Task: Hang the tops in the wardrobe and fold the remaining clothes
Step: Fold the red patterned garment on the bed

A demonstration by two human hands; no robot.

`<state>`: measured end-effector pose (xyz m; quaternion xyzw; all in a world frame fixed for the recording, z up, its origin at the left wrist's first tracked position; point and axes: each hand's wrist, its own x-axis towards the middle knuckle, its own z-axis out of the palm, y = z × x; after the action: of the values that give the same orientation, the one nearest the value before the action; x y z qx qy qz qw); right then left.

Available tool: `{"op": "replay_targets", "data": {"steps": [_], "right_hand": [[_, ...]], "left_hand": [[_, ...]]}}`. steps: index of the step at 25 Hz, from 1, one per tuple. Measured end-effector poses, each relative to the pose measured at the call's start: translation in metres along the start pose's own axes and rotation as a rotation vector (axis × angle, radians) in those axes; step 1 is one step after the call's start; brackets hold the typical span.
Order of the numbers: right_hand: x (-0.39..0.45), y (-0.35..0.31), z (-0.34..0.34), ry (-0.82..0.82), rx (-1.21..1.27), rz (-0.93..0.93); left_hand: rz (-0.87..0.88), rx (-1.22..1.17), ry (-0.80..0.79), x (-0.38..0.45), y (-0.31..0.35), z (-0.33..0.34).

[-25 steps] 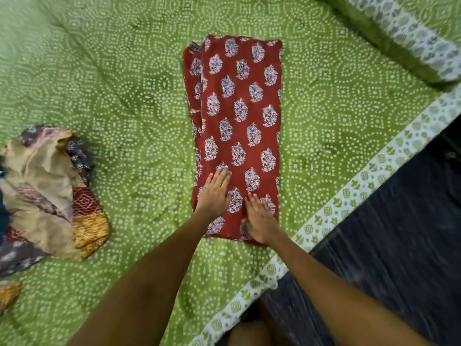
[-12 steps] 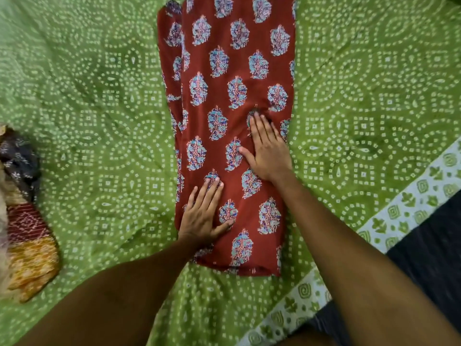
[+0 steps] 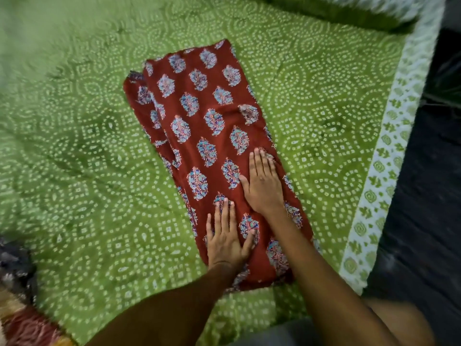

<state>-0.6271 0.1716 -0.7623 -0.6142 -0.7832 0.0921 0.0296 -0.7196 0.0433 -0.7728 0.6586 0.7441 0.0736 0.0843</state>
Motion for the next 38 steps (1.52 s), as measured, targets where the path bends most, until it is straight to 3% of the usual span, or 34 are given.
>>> {"op": "replay_targets", "data": {"steps": [6, 9, 12, 14, 17, 19, 21, 26, 29, 31, 33, 36, 38], "right_hand": [[-0.066, -0.002, -0.003, -0.020, -0.023, 0.022], [-0.087, -0.010, -0.007, 0.001, 0.008, 0.249], [-0.084, -0.042, -0.019, 0.007, 0.116, 0.450], [-0.071, -0.069, -0.028, 0.048, 0.336, 0.353], [-0.066, -0.110, -0.026, -0.018, 0.616, 0.121], [-0.064, -0.120, -0.012, 0.059, 0.651, 0.170], [-0.060, -0.113, -0.003, 0.101, 0.796, 0.269], [-0.051, -0.091, -0.014, -0.002, 1.420, 0.555], [-0.056, -0.086, -0.013, 0.009, 1.527, 0.586], [-0.059, -0.087, -0.012, 0.035, 1.542, 0.541], [-0.063, -0.093, -0.009, 0.082, 1.408, 0.456], [-0.063, -0.101, 0.000, 0.132, 0.965, 0.362], [-0.061, -0.102, 0.004, 0.160, 0.882, 0.327]], "left_hand": [[0.122, -0.176, 0.019, -0.002, -0.005, -0.018], [0.115, -0.397, 0.097, -0.009, -0.019, -0.031], [-0.170, -0.779, 0.134, -0.009, -0.040, -0.047], [-0.347, -1.090, 0.082, 0.001, -0.056, -0.060], [-0.638, -1.458, 0.025, 0.027, -0.073, -0.075], [-0.748, -1.615, -0.016, 0.043, -0.085, -0.076], [-0.743, -1.629, -0.055, 0.053, -0.090, -0.078], [-0.818, -1.573, -0.074, 0.068, -0.087, -0.081], [-0.869, -1.631, -0.143, 0.083, -0.090, -0.083], [-0.817, -1.632, -0.204, 0.092, -0.091, -0.087], [-0.684, -1.405, -0.293, 0.093, -0.089, -0.091], [-0.522, -0.920, -0.120, 0.097, -0.096, -0.080], [-0.535, -0.822, 0.024, 0.099, -0.097, -0.076]]}}
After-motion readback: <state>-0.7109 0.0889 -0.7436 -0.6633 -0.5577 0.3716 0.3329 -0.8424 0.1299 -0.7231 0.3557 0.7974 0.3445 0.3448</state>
